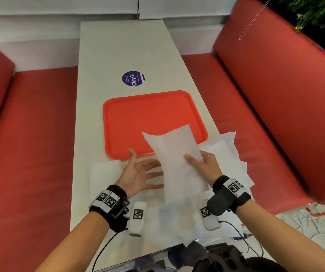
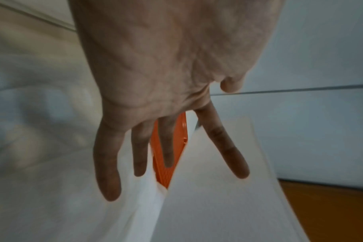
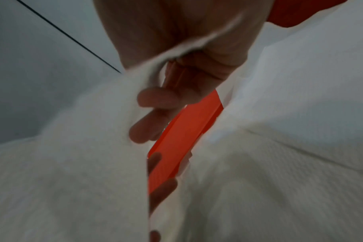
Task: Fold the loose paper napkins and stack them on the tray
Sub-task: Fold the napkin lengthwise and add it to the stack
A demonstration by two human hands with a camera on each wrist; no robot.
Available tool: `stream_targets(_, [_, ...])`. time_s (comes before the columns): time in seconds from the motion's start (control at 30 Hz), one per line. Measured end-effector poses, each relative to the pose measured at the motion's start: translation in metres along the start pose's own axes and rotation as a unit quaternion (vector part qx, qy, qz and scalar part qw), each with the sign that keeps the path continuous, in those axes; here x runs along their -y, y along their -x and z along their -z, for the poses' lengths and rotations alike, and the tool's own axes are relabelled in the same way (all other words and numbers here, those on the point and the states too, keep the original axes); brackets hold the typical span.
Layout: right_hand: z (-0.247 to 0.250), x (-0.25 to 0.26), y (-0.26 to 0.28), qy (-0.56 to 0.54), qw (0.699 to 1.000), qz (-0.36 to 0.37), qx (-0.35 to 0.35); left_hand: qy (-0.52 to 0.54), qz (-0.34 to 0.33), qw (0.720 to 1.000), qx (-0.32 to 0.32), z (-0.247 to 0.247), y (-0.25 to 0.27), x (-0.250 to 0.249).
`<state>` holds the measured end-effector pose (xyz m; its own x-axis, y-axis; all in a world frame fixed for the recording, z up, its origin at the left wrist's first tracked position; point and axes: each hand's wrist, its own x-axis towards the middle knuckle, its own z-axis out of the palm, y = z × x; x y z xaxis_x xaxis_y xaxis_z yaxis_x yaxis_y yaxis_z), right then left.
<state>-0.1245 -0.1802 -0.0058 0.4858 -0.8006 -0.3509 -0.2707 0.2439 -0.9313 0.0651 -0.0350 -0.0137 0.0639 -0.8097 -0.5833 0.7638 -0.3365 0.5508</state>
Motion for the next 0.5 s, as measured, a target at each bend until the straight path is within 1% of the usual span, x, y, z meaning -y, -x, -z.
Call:
stream_targets(0.1, [-0.007,-0.008,-0.001,0.025,1.0,-0.011,0.011,-0.055,-0.016,0.997,0.045,0.0,-0.001,0.011])
stream_targets(0.17, [-0.011,-0.011,-0.001,0.036,0.999,-0.014,0.024,-0.098,-0.057,0.992,0.062,-0.002,0.0,0.012])
stream_targets(0.2, [-0.013,-0.011,-0.001,0.045,0.998,-0.014,0.029,-0.121,-0.082,0.987,0.061,-0.003,0.0,0.012])
stream_targets(0.27, [-0.015,-0.011,-0.002,0.069,0.997,-0.007,0.038,-0.168,-0.132,0.976,0.033,-0.004,0.001,0.009])
stream_targets(0.33, [-0.018,-0.012,-0.004,0.092,0.994,0.008,0.052,-0.2,-0.166,0.966,-0.01,-0.006,0.004,0.006])
stream_targets(0.4, [-0.023,-0.011,-0.005,0.11,0.991,0.024,0.073,-0.216,-0.188,0.957,-0.051,-0.005,0.009,0.003])
stream_targets(0.5, [-0.033,-0.007,-0.004,0.101,0.99,0.023,0.092,-0.229,-0.205,0.947,-0.091,0.0,0.019,0.003])
